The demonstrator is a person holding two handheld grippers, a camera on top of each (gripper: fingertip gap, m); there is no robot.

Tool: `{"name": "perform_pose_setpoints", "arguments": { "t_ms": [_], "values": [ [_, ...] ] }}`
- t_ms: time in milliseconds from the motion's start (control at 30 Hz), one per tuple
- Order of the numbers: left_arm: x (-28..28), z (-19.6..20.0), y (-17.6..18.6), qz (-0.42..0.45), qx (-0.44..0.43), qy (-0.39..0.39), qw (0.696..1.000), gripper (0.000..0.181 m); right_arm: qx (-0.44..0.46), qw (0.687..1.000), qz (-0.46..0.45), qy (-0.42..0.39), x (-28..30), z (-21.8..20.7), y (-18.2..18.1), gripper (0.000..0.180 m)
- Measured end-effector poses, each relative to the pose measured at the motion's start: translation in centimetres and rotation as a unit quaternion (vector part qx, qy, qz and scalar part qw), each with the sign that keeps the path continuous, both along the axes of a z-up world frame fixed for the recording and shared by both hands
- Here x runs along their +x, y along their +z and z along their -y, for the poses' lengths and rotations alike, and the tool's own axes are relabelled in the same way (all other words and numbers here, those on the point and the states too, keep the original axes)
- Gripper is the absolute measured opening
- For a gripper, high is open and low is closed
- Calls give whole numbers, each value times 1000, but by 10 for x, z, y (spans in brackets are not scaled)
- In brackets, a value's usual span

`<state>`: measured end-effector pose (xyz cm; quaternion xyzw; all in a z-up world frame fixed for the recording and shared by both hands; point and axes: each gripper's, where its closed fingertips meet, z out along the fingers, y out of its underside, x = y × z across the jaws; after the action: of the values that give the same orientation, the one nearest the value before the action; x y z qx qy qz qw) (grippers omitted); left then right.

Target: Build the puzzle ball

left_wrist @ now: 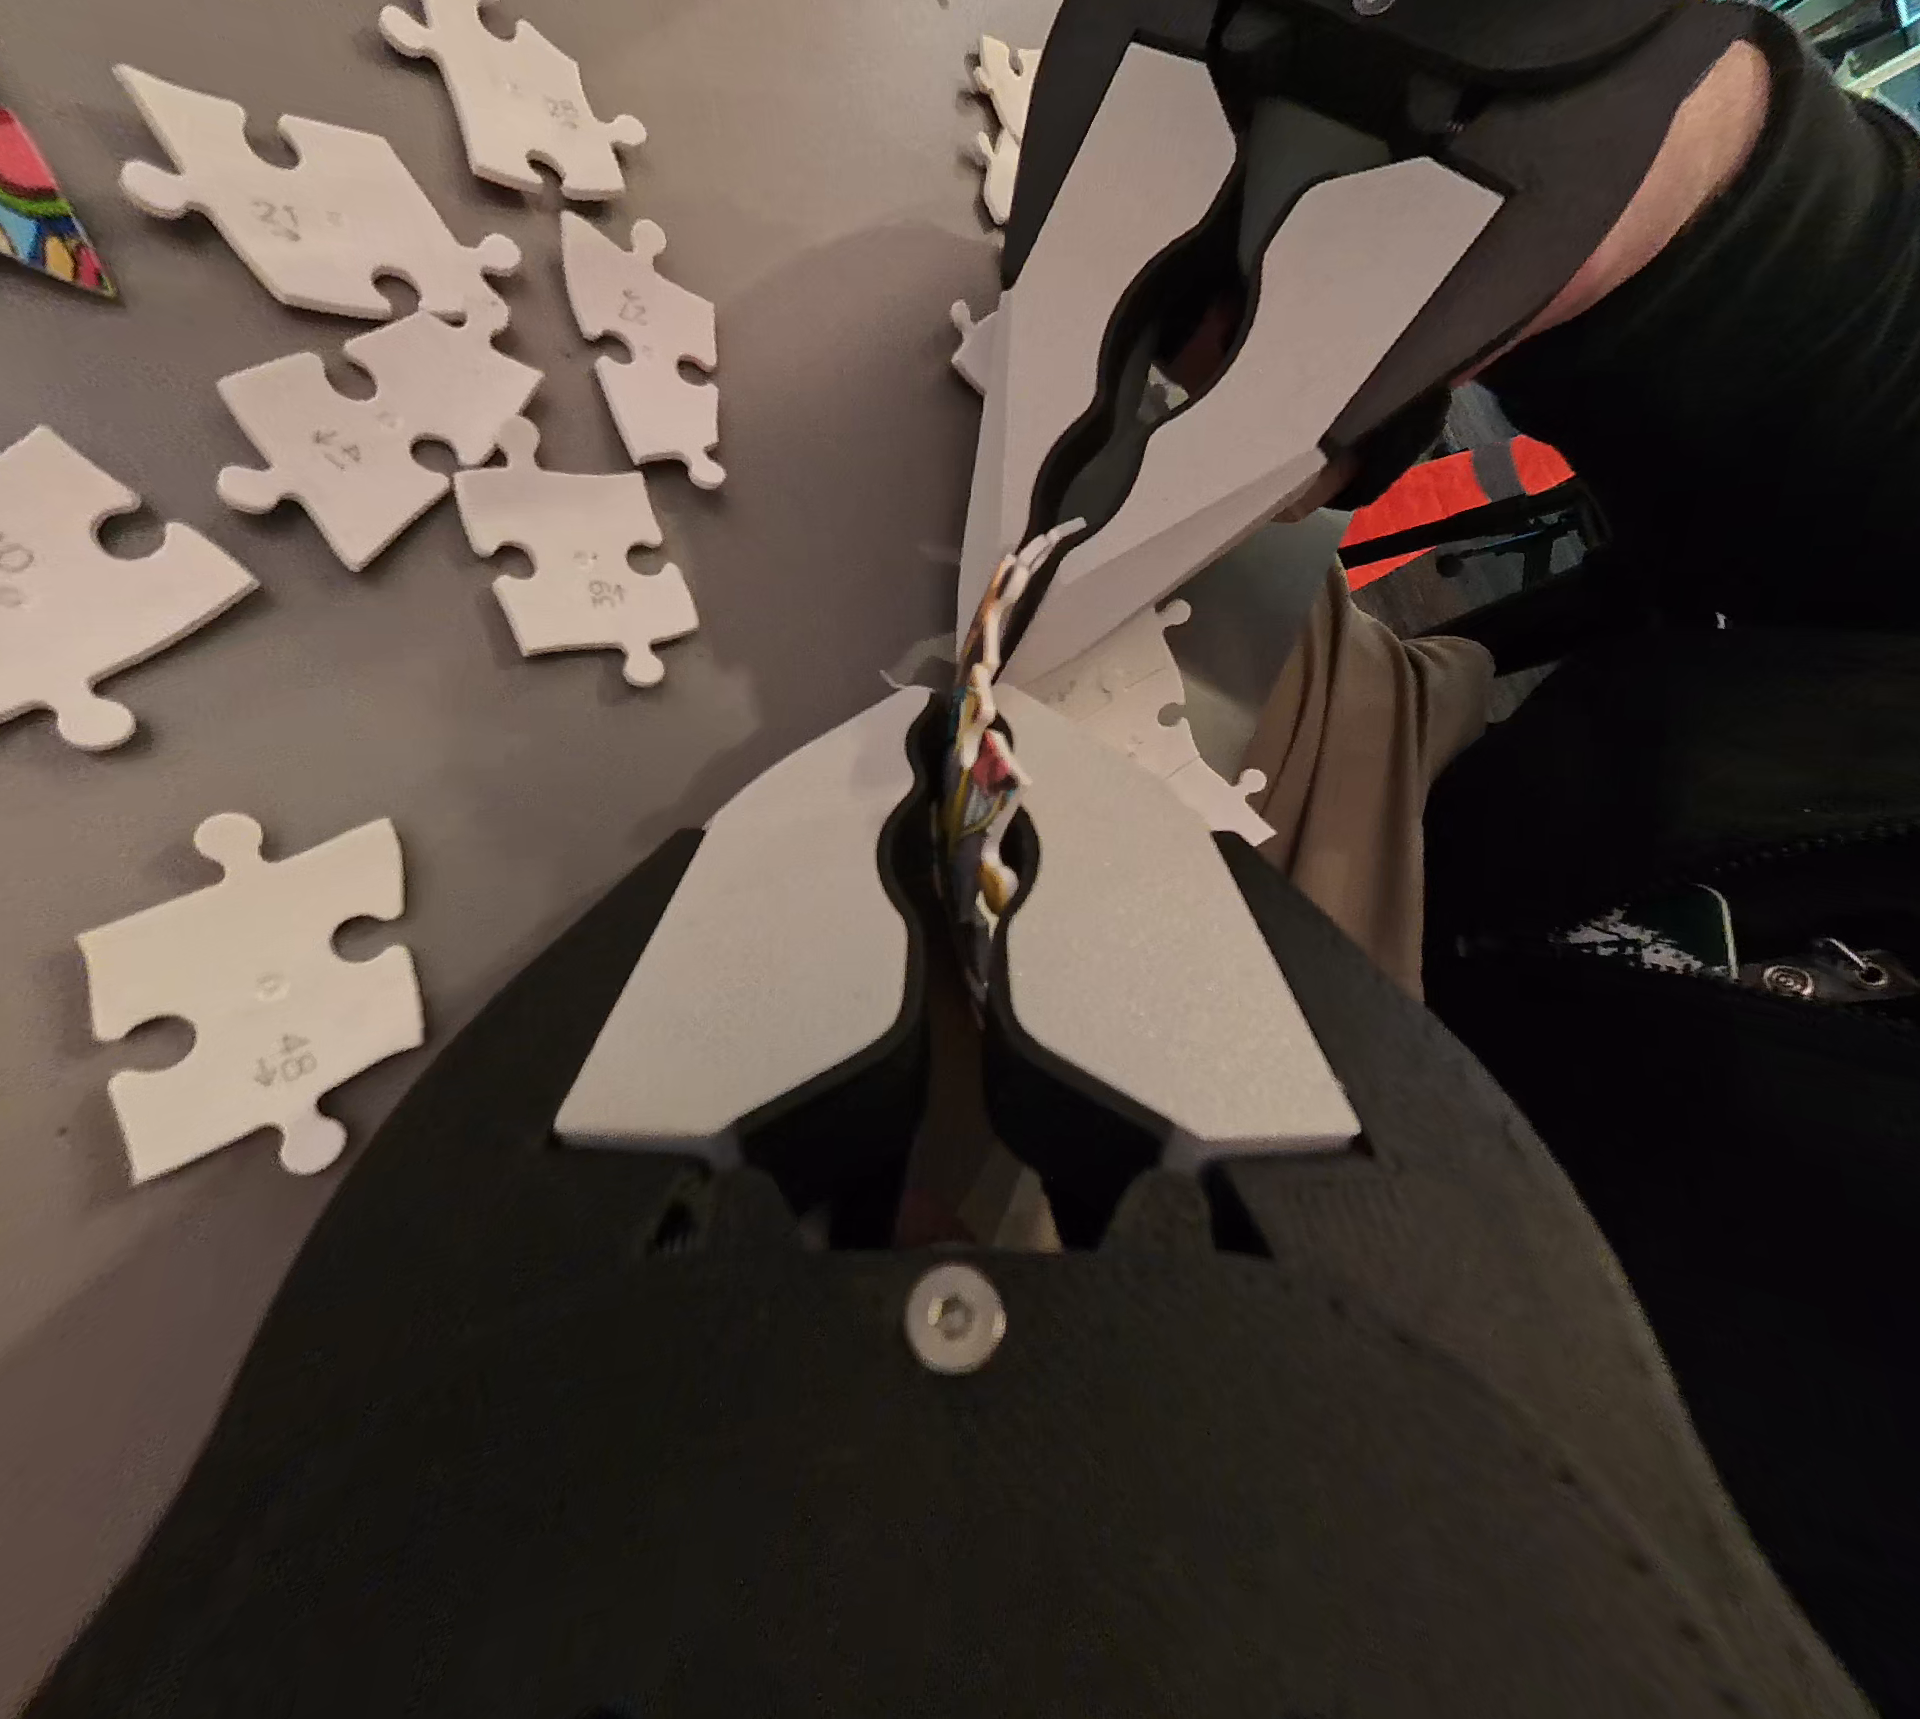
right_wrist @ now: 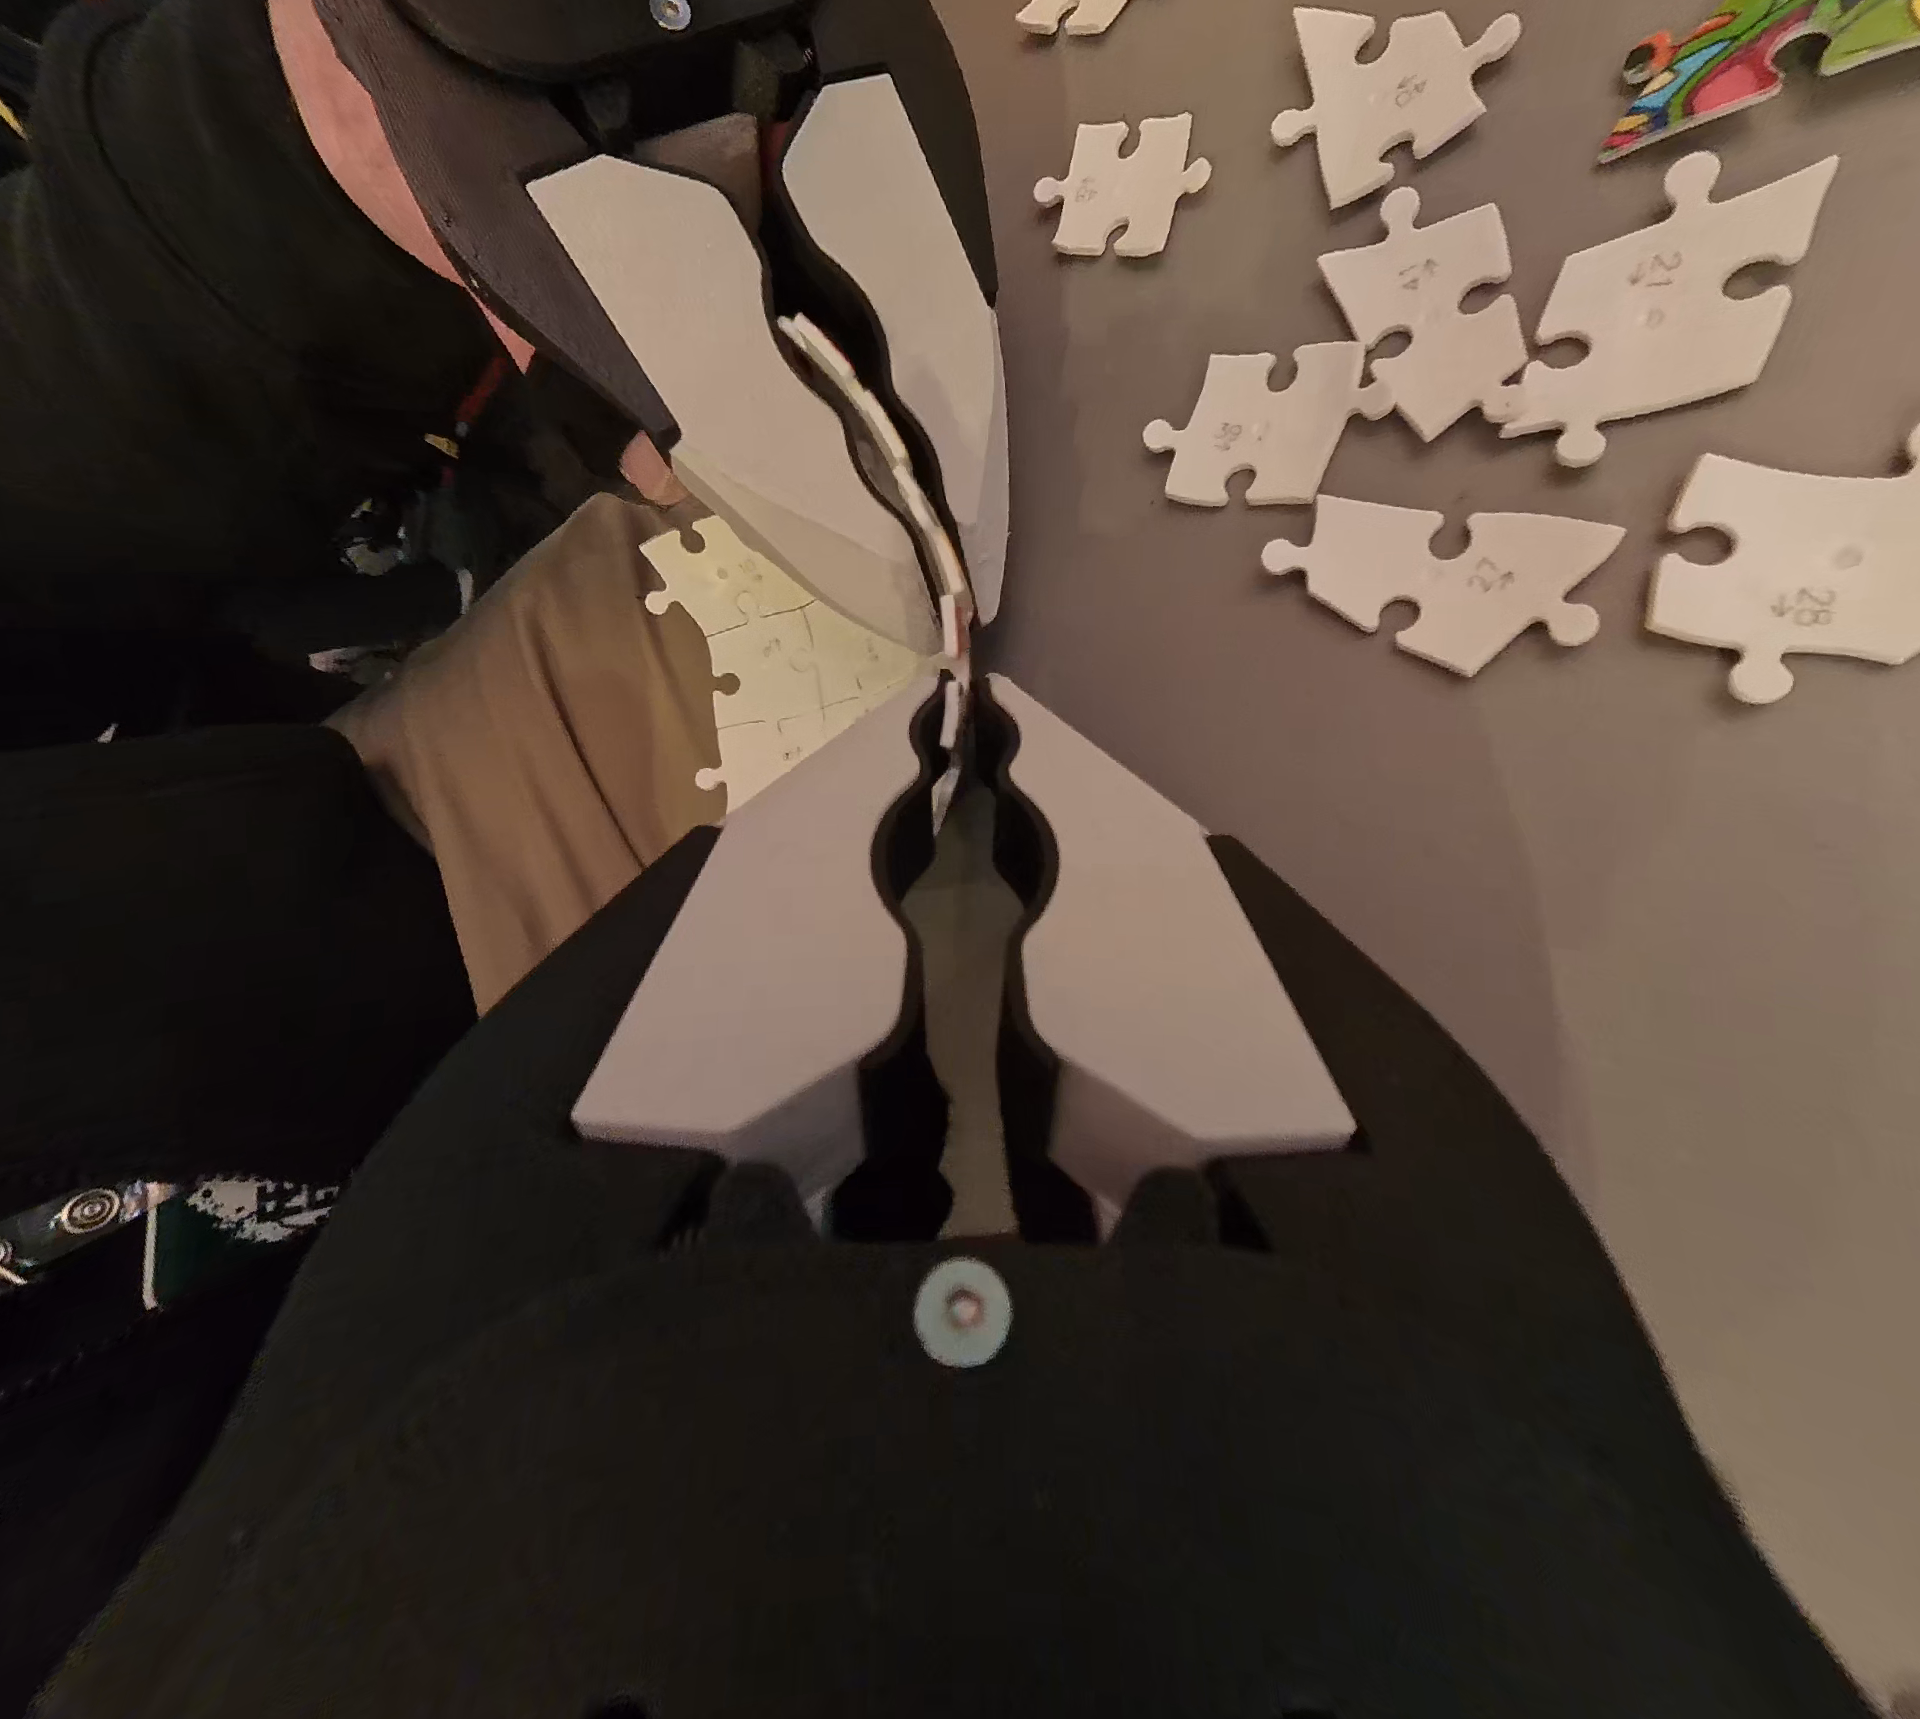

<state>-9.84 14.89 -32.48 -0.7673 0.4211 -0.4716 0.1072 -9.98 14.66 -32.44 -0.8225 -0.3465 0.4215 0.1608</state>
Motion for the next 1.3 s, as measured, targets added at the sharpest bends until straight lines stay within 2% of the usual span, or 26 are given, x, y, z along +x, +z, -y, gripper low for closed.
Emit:
{"name": "perform_pose_setpoints", "arguments": {
  "t_ms": [100, 267, 533, 767, 833, 1300],
  "values": [
    [0, 0, 1, 2, 1, -1, 1000, 5, -13, 1000, 5, 5, 2, 3, -3, 16],
    [1, -1, 2, 4, 3, 5, 1000, 5, -23, 1000, 1, 5, 3, 4, -3, 1],
    [1, -4, 6, 17, 2, 12, 1000, 4, -28, 1000, -10, -5, 3, 1, 1, 0],
    [3, -2, 6, 16, 6, 6, 1000, 12, -19, 1000, -1, -3, 2, 1, 0, 0],
    [3, -3, 4, 11, 10, 9, 1000, 7, -16, 1000, 2, -3, 2, 1, 0, 0],
    [3, -5, 3, 9, 28, 11, 999, 4, -7, 1000, 14, -11, 3, -1, -1, 1]
  ]
}}
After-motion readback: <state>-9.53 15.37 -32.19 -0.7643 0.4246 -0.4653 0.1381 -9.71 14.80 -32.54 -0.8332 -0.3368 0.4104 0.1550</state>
